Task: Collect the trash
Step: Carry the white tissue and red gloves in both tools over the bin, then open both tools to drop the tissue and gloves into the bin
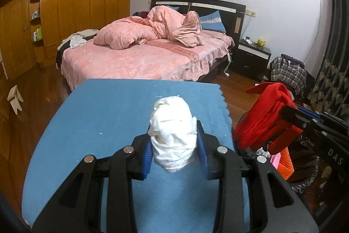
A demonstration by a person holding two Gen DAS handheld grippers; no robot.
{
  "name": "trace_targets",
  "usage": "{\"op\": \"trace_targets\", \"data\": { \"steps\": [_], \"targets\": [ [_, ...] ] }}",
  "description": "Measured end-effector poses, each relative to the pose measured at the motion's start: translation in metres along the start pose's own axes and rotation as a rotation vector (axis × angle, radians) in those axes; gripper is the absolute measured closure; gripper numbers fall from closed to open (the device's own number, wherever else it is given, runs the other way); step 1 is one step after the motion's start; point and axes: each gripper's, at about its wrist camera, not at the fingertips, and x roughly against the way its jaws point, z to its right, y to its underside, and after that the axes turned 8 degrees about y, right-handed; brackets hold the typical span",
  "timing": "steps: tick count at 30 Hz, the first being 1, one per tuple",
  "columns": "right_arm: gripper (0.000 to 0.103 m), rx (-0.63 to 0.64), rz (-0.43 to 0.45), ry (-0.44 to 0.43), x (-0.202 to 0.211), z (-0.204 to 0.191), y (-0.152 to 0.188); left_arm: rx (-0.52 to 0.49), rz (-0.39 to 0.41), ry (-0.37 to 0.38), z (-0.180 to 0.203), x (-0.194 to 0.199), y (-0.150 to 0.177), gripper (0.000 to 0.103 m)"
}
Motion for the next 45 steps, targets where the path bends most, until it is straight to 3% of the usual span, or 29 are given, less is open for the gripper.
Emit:
{"op": "trace_targets", "data": {
  "steps": [20,45],
  "targets": [
    [0.089,-0.052,0.057,0.087,0.051,0.045,0.01,-0.071,0.03,0.077,0.069,0.017,0.006,0.069],
    [0.089,-0.162,-0.017,0.296,0.046,0.163,0.04,-0.199,-0.049,0.302,0.178,-0.077,0.01,0.069]
  ]
}}
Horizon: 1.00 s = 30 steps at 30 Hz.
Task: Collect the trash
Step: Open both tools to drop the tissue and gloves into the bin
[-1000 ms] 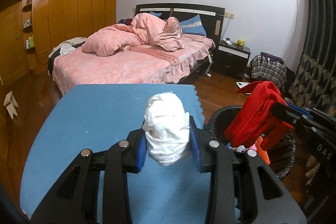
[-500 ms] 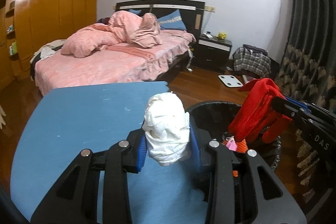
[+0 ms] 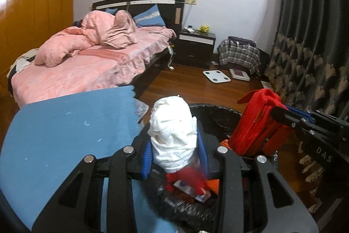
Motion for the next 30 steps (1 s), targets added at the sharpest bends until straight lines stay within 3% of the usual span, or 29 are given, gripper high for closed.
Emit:
{"op": "trace_targets", "data": {
  "steps": [9,12,13,14,19,25,30],
  "targets": [
    [0.089,-0.004,-0.023,0.029,-0.026,0.018,-0.001,-0.01,-0.032,0.038,0.011,-0.041,-0.006,0.069],
    [0.089,-0.007,-0.033,0.036,-0.034,0.022,-0.002,-0.003,-0.043,0.061,0.009,-0.051,-0.007,0.064],
    [0.085,-0.01,-0.038,0.042,-0.038,0.024,-0.001,0.001,-0.048,0.069,0.009,-0.053,-0.007,0.055],
    [0.074,-0.013,-0.042,0.045,-0.04,0.024,0.0,0.008,-0.051,0.081,0.007,-0.055,-0.008,0.045],
    [0.046,-0.02,-0.061,0.068,-0.046,0.031,0.005,0.027,-0.045,0.096,0.0,-0.056,-0.008,0.031],
    [0.006,-0.039,-0.055,0.096,-0.036,0.035,0.012,0.021,-0.017,0.025,-0.014,-0.036,-0.008,0.015],
    [0.006,-0.037,-0.054,0.079,-0.023,0.029,0.009,0.039,-0.007,-0.039,-0.026,-0.009,-0.006,0.01]
  ]
}}
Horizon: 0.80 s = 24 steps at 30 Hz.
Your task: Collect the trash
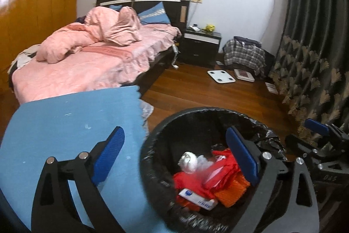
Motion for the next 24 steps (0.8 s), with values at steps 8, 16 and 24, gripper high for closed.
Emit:
{"op": "trace_targets", "data": {
  "steps": [8,16,24],
  "targets": [
    [0.006,0.006,0.001,-0.051,0.026,-0.021,0.0,0.032,0.015,-0.069,-0.012,0.041,0.0,0.009],
    [0.006,0.028,0.022,-0.095,0.059,-0.042,-0.006,0.036,0.029,-0.112,-0.015,0.084,0.007,0.009],
    [0.006,0.064,0.068,-0.133,0.094,-0.066,-0.015,0.043,0.067,-0.147,-0.019,0.128,0.01,0.007]
  ]
}}
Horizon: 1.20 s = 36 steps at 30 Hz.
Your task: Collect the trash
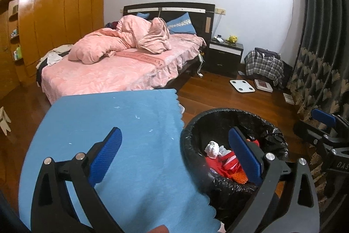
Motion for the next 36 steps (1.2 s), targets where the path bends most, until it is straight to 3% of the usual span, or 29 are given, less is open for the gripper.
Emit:
{"op": "trace_targets", "data": {
  "steps": [15,36],
  "targets": [
    [0.006,0.05,0.043,-0.032,0.032,-0.03,-0.012,-0.014,0.068,-0.032,0.001,0.053,-0.007,0.006],
    [0.006,0.066,0.074,-0.044,0.048,-0.042,-0.017,-0.018,0.115,-0.036,0.002,0.079,-0.006,0.006]
  ]
}}
